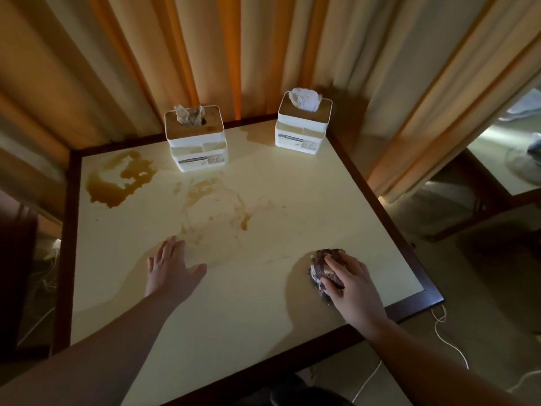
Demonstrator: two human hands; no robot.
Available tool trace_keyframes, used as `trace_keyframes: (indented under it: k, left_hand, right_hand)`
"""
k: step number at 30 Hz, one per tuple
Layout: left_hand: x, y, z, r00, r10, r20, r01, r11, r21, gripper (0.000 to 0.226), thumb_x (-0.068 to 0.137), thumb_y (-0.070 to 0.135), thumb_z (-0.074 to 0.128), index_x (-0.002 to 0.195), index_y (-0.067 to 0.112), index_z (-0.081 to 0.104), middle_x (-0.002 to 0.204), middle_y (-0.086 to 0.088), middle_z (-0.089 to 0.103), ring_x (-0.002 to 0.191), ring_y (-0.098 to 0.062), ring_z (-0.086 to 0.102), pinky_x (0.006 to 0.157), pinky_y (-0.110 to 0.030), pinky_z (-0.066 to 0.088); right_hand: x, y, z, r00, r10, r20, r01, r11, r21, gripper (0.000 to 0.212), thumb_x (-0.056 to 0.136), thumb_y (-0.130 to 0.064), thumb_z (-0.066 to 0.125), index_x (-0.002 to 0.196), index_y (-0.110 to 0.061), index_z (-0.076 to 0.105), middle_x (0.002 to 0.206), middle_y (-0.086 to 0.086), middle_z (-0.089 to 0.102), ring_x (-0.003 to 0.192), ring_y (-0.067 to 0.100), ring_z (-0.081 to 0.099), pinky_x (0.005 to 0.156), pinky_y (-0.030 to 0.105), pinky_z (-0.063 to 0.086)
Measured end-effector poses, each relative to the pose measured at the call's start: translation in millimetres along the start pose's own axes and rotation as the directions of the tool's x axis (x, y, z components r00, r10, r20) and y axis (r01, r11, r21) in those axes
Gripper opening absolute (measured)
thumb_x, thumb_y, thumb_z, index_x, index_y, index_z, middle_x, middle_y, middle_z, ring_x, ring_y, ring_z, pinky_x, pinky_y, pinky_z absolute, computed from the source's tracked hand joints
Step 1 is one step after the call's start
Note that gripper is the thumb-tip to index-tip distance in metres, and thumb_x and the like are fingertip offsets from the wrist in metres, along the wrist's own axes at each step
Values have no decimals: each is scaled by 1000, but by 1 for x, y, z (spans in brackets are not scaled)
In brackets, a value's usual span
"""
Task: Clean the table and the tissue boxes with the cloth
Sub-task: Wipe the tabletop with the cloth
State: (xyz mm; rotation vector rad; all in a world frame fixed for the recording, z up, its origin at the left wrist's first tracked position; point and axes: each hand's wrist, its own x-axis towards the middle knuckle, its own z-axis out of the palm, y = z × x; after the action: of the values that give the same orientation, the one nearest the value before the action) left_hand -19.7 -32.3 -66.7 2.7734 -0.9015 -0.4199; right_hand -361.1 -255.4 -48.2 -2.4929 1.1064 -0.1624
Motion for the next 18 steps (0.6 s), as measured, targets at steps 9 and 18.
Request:
trace_keyframes:
  k: [9, 18]
  left_hand:
    - [1, -7, -4, 1000, 14, 23, -14, 1000, -20, 85, 87, 61, 68, 155, 19, 39, 168, -4, 24, 155, -27, 17, 125, -46, 17]
    - [32, -54, -25, 994, 75, 76, -73, 997, -24, 112, 71, 75, 75, 160, 24, 30, 171, -3, 11, 157, -23, 7, 128, -48, 6]
  right_hand:
    - [43, -43, 15, 987, 158, 42, -162, 975, 148, 60, 94, -34, 75, 146, -16, 52, 155, 6, 42, 139, 27, 50, 112, 39, 47]
    - [159, -141, 42, 997, 74, 15, -76, 975, 207, 52, 90, -28, 78, 137, -14, 62, 134, 7, 61, 126, 30, 52, 107, 37, 43]
